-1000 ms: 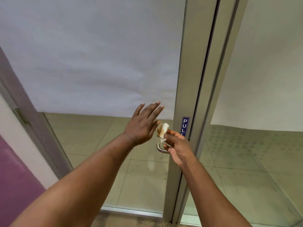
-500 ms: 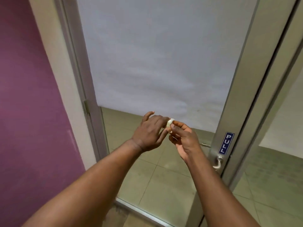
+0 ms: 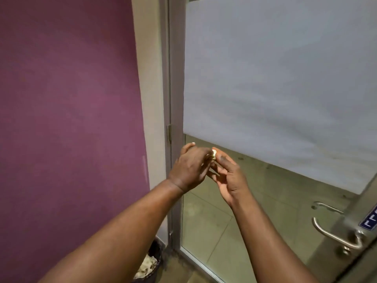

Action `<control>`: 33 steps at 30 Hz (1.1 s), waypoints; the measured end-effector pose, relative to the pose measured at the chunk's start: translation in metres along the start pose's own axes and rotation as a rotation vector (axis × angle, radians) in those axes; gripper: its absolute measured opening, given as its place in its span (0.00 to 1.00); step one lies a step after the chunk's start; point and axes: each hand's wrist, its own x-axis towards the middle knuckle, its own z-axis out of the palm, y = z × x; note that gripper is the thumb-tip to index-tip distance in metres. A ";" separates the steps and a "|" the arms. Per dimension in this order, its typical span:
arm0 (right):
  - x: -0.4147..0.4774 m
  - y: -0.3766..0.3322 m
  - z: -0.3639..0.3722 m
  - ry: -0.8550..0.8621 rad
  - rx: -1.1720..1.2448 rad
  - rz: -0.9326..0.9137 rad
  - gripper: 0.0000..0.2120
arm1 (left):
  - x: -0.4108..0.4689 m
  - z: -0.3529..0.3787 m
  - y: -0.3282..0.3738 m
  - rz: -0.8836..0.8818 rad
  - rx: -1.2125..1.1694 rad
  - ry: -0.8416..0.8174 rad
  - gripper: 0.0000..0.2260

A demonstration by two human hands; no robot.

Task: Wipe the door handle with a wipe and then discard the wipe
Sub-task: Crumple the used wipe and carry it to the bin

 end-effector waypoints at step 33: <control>0.168 0.286 0.170 -0.378 -0.489 0.154 0.07 | -0.160 -0.034 -0.274 -1.235 -0.095 0.329 0.06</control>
